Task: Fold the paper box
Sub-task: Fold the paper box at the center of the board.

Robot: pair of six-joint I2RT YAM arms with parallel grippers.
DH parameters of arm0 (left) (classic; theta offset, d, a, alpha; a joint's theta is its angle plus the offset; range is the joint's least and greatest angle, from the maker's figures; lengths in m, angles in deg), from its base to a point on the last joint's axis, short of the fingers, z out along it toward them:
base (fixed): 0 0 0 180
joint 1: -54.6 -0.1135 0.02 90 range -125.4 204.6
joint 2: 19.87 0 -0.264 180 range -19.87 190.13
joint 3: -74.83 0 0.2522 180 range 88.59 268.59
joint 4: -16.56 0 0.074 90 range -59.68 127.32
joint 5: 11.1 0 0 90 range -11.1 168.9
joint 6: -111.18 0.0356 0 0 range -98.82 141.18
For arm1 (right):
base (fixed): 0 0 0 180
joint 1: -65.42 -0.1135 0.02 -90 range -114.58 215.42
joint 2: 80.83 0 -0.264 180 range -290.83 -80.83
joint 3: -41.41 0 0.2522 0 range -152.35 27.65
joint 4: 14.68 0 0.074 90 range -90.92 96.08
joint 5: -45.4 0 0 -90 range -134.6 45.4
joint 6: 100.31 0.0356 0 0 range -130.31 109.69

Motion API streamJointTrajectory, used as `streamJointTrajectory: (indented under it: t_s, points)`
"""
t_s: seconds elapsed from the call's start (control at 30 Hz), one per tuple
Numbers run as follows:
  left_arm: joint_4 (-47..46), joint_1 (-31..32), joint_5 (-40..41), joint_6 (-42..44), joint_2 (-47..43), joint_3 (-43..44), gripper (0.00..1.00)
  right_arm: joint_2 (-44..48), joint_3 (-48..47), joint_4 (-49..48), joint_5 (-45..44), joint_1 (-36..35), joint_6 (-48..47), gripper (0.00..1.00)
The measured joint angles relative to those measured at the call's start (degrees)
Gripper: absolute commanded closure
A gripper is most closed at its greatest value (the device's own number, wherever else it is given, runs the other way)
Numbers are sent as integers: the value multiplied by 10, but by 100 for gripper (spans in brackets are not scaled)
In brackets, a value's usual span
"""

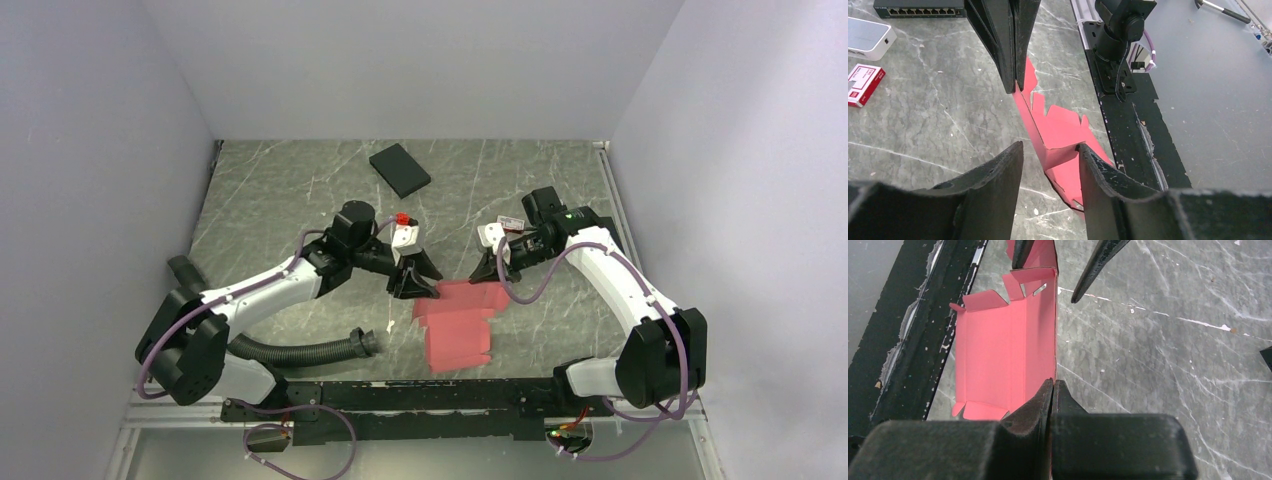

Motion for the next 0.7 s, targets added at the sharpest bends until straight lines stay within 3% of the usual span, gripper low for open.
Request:
streamJointTrajectory:
  t_s: [0.53, 0.6, 0.7]
  points:
    - [27, 5, 24, 0, 25, 31, 73, 0, 0, -19, -1, 0, 18, 100]
    - [29, 5, 24, -1, 29, 37, 80, 0, 0, -19, -1, 0, 19, 100]
    - [32, 5, 26, -5, 32, 41, 98, 0, 0, -21, -2, 0, 21, 100]
